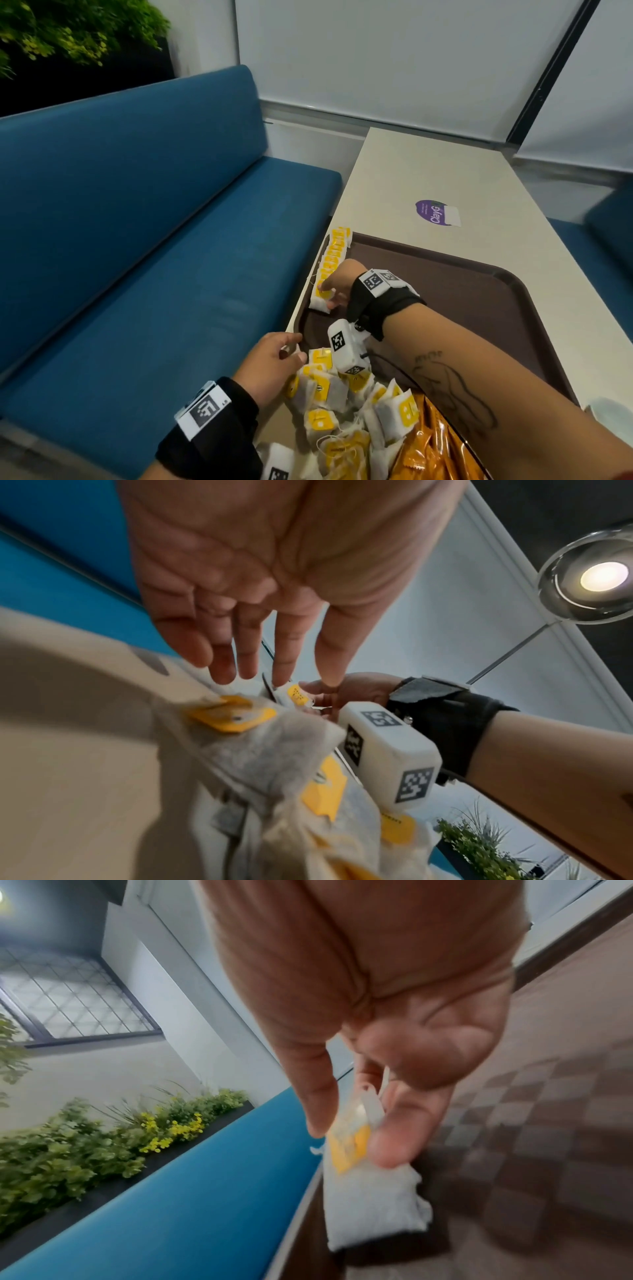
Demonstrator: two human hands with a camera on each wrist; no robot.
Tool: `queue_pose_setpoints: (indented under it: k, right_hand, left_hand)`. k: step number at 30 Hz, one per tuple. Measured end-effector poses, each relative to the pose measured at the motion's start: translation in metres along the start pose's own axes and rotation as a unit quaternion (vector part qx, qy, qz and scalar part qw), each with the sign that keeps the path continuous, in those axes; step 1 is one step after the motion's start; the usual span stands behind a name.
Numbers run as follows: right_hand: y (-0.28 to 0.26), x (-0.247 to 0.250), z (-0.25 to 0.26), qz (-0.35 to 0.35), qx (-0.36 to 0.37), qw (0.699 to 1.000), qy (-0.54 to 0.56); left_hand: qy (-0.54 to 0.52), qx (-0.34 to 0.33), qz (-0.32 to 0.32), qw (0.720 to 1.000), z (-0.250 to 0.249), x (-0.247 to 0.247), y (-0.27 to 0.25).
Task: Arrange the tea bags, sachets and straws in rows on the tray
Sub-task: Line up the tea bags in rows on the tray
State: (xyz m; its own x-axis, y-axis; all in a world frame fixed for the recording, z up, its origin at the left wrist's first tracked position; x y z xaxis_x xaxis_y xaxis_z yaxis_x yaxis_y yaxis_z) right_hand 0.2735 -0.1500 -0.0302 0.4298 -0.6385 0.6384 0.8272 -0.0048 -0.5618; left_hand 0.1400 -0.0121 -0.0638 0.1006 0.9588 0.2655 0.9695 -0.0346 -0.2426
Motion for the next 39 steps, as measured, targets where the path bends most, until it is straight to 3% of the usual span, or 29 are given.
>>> queue_pose_setpoints:
  k: [4,9,16,23,32,39]
  right_hand:
    - [-0.037,0.031,0.007,-0.068,0.088,0.988,-0.106]
    - [-0.113,0.056,-0.020,-0.064,0.167,0.980,-0.092]
    - [-0.164,0.016,-0.088,0.017,0.141,0.952,-0.272]
    - [-0.172,-0.028,-0.099,0.035,0.172,0.907,-0.383]
    - [-0.171,-0.046,-0.102,0.011,0.185,0.914,-0.361]
    - [-0.175,-0.037,-0.100,-0.039,0.219,0.922,-0.317]
  left_hand:
    - [-0.008,-0.001,-0.005,1.000,-0.009,0.003,-0.013]
    - [0.012,-0.017,0.020,1.000,-0.017,-0.002,-0.041]
    - [0.159,-0.042,0.113,0.980,-0.023,-0.038,-0.081]
    - [0.337,-0.045,0.072,0.938,-0.015,-0.069,-0.093]
    - [0.379,-0.020,0.052,0.924,-0.021,-0.077,-0.094]
    - [0.330,-0.031,0.036,0.943,-0.026,-0.077,-0.086]
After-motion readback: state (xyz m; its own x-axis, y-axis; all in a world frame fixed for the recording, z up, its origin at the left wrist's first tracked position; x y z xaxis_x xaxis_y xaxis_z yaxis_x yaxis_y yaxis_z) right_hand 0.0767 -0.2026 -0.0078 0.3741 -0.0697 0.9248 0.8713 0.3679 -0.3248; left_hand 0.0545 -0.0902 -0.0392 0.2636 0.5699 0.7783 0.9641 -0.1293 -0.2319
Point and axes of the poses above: each hand's wrist, its own y-axis towards the middle knuckle, its own x-axis out of the back of the hand, z = x × y, the point moved 5 cm from there along y, towards the middle knuckle, and after that the axes turned 10 degrees about -y, right-handed, at the moved point
